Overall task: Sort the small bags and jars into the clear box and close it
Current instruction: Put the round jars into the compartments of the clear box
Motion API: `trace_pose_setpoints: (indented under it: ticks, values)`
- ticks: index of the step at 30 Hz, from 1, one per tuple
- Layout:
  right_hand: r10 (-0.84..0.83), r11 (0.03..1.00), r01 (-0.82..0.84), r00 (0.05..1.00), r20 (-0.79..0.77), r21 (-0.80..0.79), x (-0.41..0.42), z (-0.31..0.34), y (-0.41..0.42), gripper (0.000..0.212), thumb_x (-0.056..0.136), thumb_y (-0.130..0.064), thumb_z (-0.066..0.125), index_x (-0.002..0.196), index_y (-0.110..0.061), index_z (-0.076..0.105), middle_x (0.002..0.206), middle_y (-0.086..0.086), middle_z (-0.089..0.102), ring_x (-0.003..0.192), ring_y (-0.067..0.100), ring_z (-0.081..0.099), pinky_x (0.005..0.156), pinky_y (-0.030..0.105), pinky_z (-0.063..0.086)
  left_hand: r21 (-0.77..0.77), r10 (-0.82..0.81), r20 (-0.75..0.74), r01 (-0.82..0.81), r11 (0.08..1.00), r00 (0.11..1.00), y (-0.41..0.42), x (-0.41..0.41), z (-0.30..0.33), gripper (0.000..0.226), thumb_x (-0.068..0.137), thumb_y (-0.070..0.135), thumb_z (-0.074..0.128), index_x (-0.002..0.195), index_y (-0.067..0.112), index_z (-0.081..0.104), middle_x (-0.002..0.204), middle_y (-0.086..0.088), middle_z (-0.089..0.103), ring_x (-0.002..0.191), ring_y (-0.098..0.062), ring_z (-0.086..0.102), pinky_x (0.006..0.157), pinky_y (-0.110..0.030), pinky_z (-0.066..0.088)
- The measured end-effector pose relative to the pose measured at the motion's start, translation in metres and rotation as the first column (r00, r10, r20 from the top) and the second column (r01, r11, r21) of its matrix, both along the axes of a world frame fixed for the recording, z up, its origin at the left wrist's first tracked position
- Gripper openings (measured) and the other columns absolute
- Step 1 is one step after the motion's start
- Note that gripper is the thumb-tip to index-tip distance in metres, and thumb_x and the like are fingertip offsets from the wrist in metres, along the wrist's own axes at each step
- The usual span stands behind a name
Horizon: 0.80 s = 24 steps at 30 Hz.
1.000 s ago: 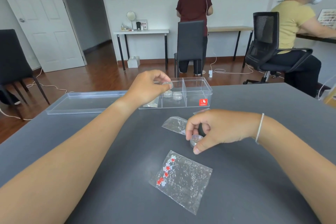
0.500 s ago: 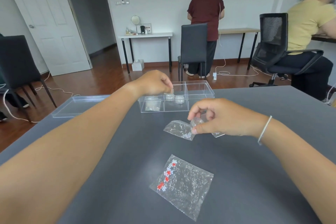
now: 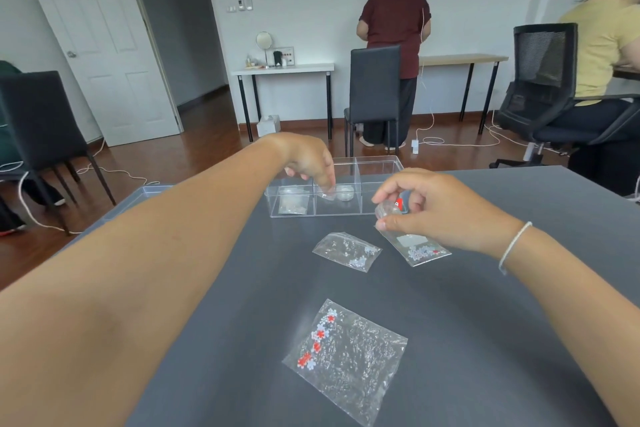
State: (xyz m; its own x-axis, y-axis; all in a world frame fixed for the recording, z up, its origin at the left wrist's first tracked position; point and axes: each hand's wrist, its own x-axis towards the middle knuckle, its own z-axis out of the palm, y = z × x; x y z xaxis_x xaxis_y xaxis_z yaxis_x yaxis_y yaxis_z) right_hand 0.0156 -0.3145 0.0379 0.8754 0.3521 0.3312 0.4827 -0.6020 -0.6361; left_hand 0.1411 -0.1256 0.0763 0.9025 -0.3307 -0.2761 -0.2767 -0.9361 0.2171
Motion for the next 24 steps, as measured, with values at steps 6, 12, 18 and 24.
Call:
trace_pose_setpoints:
  ticks: [6,12,18,24]
  values:
    - [-0.010,1.000,0.010,1.000,0.006,-0.021,0.003,-0.003,-0.003,0.021,0.069,-0.022,0.077,0.077,-0.031,0.061,0.089,-0.006,0.056,0.056,-0.018,0.048,0.051,0.000,0.035,0.049,0.003,-0.027,-0.001,0.999,1.000,-0.003,0.003,0.001,0.007,0.069,0.031,0.075,0.068,0.030,0.068,0.074,0.009,0.056,0.068,-0.011,0.045,0.056,-0.022,0.036]
    - [-0.013,1.000,0.013,1.000,0.012,-0.028,0.004,-0.001,-0.002,0.019,0.069,-0.022,0.076,0.080,-0.029,0.062,0.087,-0.008,0.056,0.056,-0.017,0.048,0.054,-0.001,0.036,-0.129,-0.023,0.048,0.029,0.991,0.999,0.003,-0.002,-0.006,0.003,0.072,0.029,0.072,0.074,0.028,0.071,0.077,0.010,0.061,0.072,-0.011,0.051,0.063,-0.024,0.039]
    - [-0.017,1.000,0.017,1.000,0.026,0.021,0.007,0.002,0.001,0.019,0.071,-0.022,0.075,0.082,-0.032,0.062,0.084,-0.012,0.056,0.049,-0.005,0.045,0.054,0.001,0.036,-0.483,0.065,0.299,0.092,0.871,0.952,0.021,-0.032,-0.017,0.017,0.072,0.032,0.074,0.086,0.025,0.070,0.083,0.018,0.065,0.071,0.008,0.056,0.070,-0.007,0.039]
    - [-0.075,0.997,0.074,0.995,0.068,0.014,0.028,0.012,0.007,0.019,0.074,-0.020,0.072,0.089,-0.026,0.062,0.087,-0.010,0.061,0.046,-0.007,0.045,0.053,-0.001,0.034,-0.602,0.094,0.336,0.137,0.786,0.937,0.038,-0.084,-0.040,0.010,0.074,0.030,0.072,0.082,0.034,0.068,0.083,0.015,0.066,0.062,-0.012,0.047,0.066,-0.019,0.041]
